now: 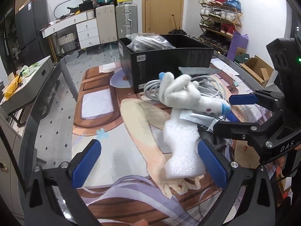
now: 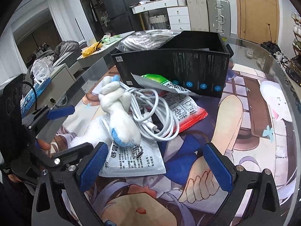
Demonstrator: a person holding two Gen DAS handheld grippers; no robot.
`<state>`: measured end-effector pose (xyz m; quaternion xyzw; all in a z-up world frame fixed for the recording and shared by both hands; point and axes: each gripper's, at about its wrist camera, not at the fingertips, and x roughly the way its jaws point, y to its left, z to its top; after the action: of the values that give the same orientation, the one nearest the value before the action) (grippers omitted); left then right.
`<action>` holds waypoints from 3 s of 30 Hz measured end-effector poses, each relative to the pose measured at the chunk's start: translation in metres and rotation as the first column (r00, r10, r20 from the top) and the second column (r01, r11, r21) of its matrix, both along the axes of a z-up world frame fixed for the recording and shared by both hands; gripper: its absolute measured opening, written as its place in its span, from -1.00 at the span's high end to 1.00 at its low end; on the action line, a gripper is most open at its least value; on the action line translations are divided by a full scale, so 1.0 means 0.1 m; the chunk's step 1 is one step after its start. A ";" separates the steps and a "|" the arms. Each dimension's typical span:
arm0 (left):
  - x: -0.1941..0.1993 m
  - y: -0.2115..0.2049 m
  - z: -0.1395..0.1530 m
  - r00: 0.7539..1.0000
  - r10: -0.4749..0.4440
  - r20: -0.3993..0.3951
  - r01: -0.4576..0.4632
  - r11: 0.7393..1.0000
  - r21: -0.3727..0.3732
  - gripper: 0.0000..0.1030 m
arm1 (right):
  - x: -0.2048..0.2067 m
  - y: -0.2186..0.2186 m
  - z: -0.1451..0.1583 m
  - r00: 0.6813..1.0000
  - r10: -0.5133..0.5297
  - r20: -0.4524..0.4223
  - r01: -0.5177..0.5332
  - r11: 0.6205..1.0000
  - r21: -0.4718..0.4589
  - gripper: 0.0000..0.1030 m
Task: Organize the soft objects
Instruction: 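Move left tool to white foam while right tool approaches printed packet, then grasp white foam with left tool while right tool grasps printed packet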
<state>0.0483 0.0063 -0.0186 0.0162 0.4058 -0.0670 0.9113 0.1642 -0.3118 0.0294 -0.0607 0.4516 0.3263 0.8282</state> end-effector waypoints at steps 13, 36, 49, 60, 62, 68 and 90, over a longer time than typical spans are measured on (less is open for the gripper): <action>0.04 0.07 -0.03 1.000 0.011 -0.029 -0.013 0.999 -0.046 -1.00 | -0.10 0.22 -0.07 0.996 0.055 0.063 -0.050 0.995 -0.089 -0.89; 0.07 0.02 -0.07 0.999 0.008 -0.038 -0.009 1.000 -0.024 -1.00 | -0.23 0.18 -0.01 0.989 0.135 0.052 -0.134 0.991 -0.024 0.12; 0.07 -0.09 -0.12 0.996 -0.049 -0.075 0.051 0.999 0.015 -0.71 | -0.32 0.05 0.17 0.986 0.156 0.052 -0.159 0.985 0.061 0.22; -0.03 -0.18 -0.08 0.993 -0.118 -0.022 0.118 0.993 0.017 -0.05 | -0.44 -0.09 0.38 0.982 0.159 0.098 -0.168 0.981 0.092 0.22; -0.05 -0.22 -0.07 0.990 -0.144 -0.012 0.144 0.989 0.015 0.24 | -0.45 -0.09 0.39 0.982 0.159 0.102 -0.168 0.981 0.095 0.22; -0.13 -0.33 -0.02 0.981 -0.193 0.007 0.193 0.981 0.028 0.37 | -0.47 -0.10 0.47 0.979 0.161 0.124 -0.174 0.979 0.107 0.22; -0.37 -0.25 0.50 0.981 -0.126 0.151 0.133 0.991 -0.036 0.37 | -0.44 -0.34 0.74 0.977 0.063 0.206 -0.097 0.983 0.156 0.22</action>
<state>0.0111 -0.0192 0.0310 0.0265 0.3336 -0.1340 0.9328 0.1197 -0.3458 0.1037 -0.0427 0.3347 0.3880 0.8577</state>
